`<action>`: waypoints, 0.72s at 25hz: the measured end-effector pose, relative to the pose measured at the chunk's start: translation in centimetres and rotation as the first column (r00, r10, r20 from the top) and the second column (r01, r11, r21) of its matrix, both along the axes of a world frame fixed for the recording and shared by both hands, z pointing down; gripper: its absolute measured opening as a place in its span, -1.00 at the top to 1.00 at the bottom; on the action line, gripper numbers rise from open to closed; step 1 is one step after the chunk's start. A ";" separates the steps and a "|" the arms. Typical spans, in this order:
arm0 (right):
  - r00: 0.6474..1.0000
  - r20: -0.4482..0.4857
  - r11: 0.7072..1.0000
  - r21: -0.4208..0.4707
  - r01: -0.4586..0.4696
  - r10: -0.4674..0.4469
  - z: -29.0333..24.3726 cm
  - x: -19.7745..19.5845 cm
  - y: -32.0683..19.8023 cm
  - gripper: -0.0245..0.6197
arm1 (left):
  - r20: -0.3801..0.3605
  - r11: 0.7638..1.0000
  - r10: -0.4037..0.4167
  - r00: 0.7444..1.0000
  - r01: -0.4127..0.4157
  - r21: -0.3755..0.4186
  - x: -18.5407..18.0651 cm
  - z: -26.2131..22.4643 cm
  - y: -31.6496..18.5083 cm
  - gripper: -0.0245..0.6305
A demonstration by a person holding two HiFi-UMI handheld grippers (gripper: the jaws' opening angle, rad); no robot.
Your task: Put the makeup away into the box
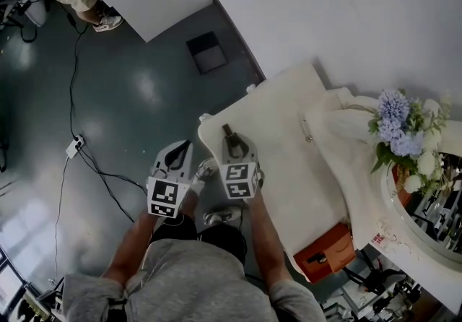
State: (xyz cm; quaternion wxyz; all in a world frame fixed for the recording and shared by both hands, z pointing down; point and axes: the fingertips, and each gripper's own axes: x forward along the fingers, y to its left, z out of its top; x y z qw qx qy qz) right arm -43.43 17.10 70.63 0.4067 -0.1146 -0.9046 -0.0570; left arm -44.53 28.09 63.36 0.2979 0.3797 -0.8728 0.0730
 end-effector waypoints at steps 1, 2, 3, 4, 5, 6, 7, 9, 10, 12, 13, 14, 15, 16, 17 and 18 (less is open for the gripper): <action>1.000 0.000 1.000 -0.003 0.001 -0.001 0.0 0.0 0.0 0.58 | 0.001 1.000 0.002 1.000 -0.002 -0.001 0.1 -0.1 0.0 0.93; 1.000 0.001 1.000 -0.005 0.002 -0.002 -0.1 0.0 0.0 0.58 | 0.003 1.000 0.005 1.000 -0.005 -0.001 0.1 -0.2 -0.1 0.93; 1.000 0.004 1.000 -0.008 0.001 -0.001 -0.2 0.0 0.0 0.58 | 0.006 1.000 0.009 1.000 -0.009 -0.001 0.2 -0.3 -0.1 0.93; 1.000 0.008 1.000 -0.011 -0.002 0.002 -0.4 0.0 0.0 0.58 | 0.009 1.000 0.013 1.000 -0.013 0.000 0.2 -0.5 -0.1 0.93; 1.000 0.014 1.000 -0.013 -0.006 0.006 -0.7 0.0 -0.1 0.59 | 0.013 1.000 0.018 1.000 -0.018 0.000 0.2 -0.7 -0.2 0.93; 1.000 0.019 1.000 -0.017 -0.011 0.011 -1.0 0.0 -0.2 0.59 | 0.016 1.000 0.023 1.000 -0.023 0.000 0.3 -0.9 -0.3 0.93; 0.999 0.026 1.000 -0.020 -0.017 0.017 -1.5 0.1 -0.3 0.59 | 0.021 1.000 0.029 0.999 -0.029 0.000 0.4 -1.2 -0.5 0.93; 0.999 0.042 0.999 -0.023 -0.030 0.031 -2.4 0.4 -0.8 0.59 | 0.030 0.999 0.043 0.999 -0.043 0.005 0.6 -1.8 -1.0 0.93; 0.998 0.048 0.999 -0.024 -0.037 0.038 -2.9 0.6 -1.0 0.59 | 0.036 0.999 0.050 0.998 -0.050 0.009 0.8 -2.2 -1.3 0.93; 0.997 0.054 0.998 -0.022 -0.054 0.055 -3.8 1.0 -1.6 0.60 | 0.049 0.998 0.067 0.997 -0.068 0.016 1.0 -3.0 -2.0 0.93; 0.996 0.058 0.998 -0.020 -0.064 0.065 -4.2 1.3 -1.9 0.60 | 0.056 0.997 0.077 0.995 -0.078 0.021 1.1 -3.4 -2.4 0.93; 0.995 0.064 0.997 -0.018 -0.075 0.076 -4.7 1.6 -2.2 0.60 | 0.063 0.996 0.088 0.994 -0.090 0.027 1.3 -3.8 -2.7 0.93; 0.994 0.071 0.996 -0.014 -0.085 0.086 -5.2 1.9 -2.5 0.60 | 0.071 0.994 0.100 0.992 -0.103 0.033 1.5 -4.3 -3.1 0.93; 0.992 0.079 0.995 -0.011 -0.096 0.097 -5.8 2.3 -2.8 0.60 | 0.080 0.993 0.112 0.990 -0.116 0.038 1.7 -4.8 -3.5 0.93; 0.990 0.087 0.994 -0.009 -0.108 0.108 -6.4 2.7 -3.1 0.60 | 0.088 0.991 0.125 0.988 -0.129 0.041 1.9 -5.3 -3.9 0.93; 0.988 0.096 0.993 -0.007 -0.119 0.120 -7.1 3.1 -3.5 0.60 | 0.096 0.989 0.138 0.986 -0.142 0.044 2.1 -5.8 -4.4 0.93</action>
